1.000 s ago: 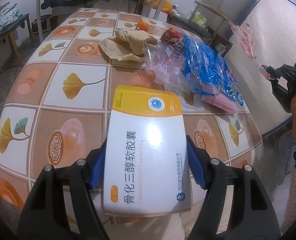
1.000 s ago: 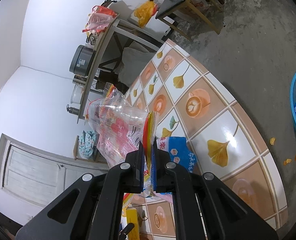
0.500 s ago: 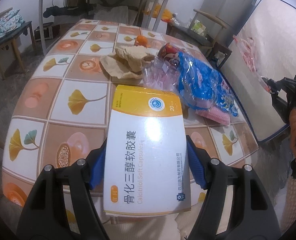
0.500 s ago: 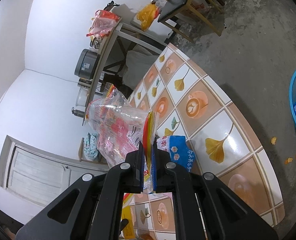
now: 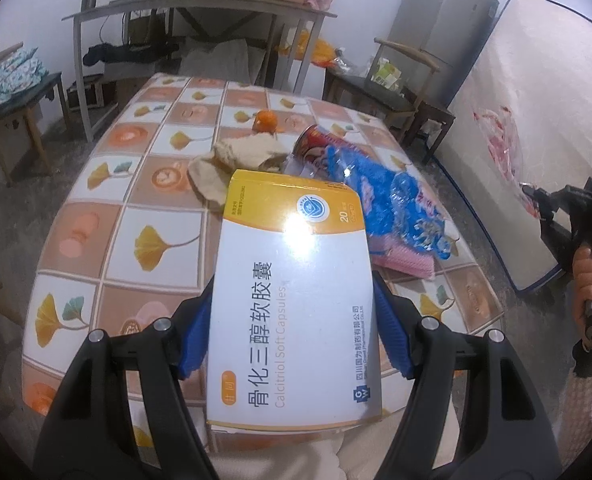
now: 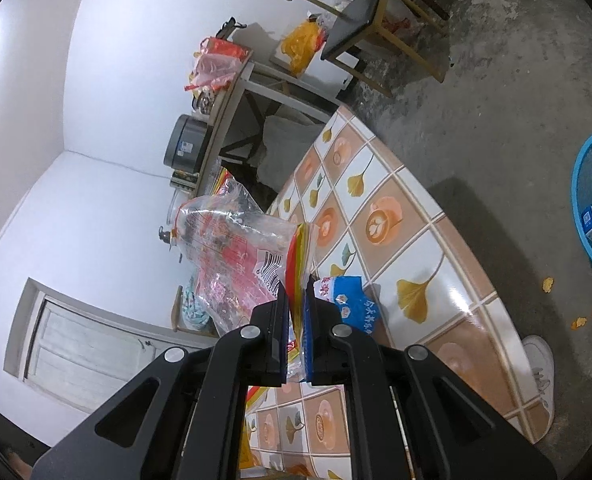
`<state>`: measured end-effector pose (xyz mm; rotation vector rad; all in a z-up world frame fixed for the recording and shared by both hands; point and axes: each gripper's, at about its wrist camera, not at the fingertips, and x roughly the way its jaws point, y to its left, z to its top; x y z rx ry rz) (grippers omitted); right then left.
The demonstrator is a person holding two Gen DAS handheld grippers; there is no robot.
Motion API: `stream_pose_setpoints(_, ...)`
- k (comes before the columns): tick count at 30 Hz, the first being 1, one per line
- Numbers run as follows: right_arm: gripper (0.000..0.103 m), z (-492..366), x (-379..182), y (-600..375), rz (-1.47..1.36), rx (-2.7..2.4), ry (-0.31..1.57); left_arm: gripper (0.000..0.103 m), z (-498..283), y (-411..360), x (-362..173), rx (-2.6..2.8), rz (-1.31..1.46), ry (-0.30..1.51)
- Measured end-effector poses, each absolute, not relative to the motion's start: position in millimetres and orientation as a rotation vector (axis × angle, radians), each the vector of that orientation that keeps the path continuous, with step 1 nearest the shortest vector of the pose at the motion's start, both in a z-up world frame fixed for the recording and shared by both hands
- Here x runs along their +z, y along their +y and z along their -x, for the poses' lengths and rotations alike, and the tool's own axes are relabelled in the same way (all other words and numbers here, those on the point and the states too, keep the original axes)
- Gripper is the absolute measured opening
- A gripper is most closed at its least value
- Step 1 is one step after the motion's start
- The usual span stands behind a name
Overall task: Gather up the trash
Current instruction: 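Carry the box with the left tool while the right tool carries the bag to the wastebasket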
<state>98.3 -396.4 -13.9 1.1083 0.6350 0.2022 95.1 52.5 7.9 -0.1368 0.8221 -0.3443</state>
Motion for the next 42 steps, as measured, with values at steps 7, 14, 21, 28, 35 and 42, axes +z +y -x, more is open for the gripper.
stream_pose_setpoints(7,0.006,-73,-15,-421,-1.131,0.184,0.592,0.067,-93,29,28,-0.377,0.104,0.775)
stream_pose_setpoints(14,0.006,-38,-21,-452,-1.154,0.130,0.544,0.067,-94,-3,45,-0.442,0.065,0.737)
stream_pose_setpoints(21,0.006,13,-29,-492,-1.200,0.017,0.475,0.067,-97,-59,62,-0.579,0.007,0.705)
stream_pose_setpoints(28,0.006,69,-42,-530,-1.236,-0.113,0.410,0.067,-97,-128,72,-0.733,-0.053,0.700)
stream_pose_setpoints(35,0.006,109,-77,-559,-1.268,-0.260,0.400,0.067,-100,-214,65,-0.896,-0.099,0.783)
stream_pose_setpoints(42,0.006,119,-115,-583,-1.247,-0.418,0.440,0.067,-123,-329,28,-1.014,-0.153,0.997)
